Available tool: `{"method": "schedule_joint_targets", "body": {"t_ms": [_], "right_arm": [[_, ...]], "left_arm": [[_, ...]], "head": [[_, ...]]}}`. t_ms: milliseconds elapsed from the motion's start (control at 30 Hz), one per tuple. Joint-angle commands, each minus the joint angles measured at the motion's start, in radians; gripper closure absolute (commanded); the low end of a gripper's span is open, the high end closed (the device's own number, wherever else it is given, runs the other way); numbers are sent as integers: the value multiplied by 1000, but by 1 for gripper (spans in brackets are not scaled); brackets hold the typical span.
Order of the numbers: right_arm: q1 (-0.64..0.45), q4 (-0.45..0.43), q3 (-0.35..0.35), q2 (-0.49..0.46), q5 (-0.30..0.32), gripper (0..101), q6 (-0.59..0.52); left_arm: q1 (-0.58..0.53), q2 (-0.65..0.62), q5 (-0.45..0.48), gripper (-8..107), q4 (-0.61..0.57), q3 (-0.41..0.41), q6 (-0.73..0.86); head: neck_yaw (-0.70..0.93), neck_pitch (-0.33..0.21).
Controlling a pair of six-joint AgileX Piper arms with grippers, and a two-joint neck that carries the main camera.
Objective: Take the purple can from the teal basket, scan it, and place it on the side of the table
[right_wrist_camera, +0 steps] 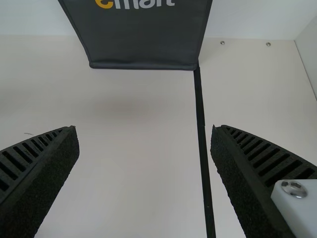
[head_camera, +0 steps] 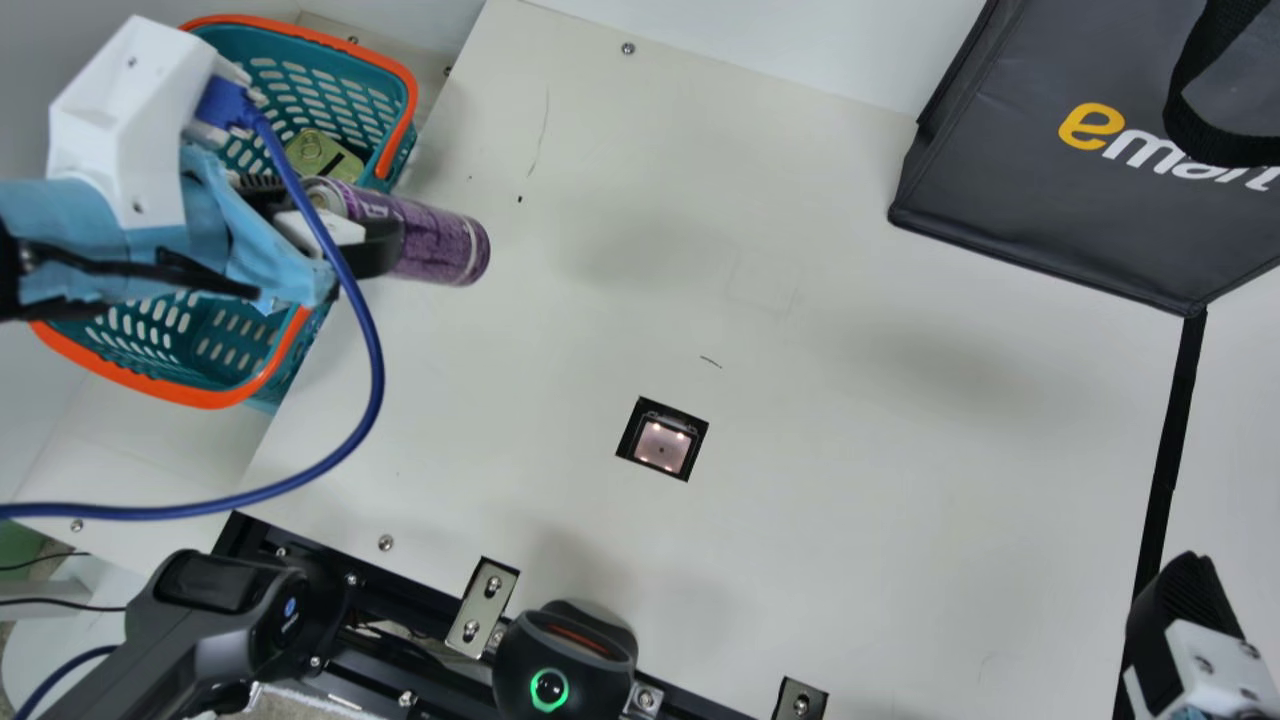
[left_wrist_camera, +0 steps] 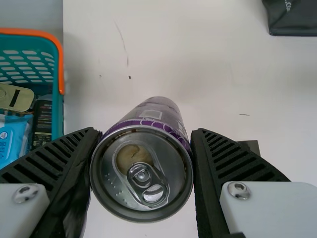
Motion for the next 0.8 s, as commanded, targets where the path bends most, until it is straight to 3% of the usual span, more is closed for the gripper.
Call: {"method": "schedule_joint_targets", "body": {"t_ms": [0,767], "right_arm": [[0,0,0,0,0,6,0],[0,0,0,0,0,6,0]], "left_arm": [[-87,-6,-8,107,43,8,-75],[-729,45,-21,107,438,30,-731]], "head": [[2,-29],[2,-29]]}}
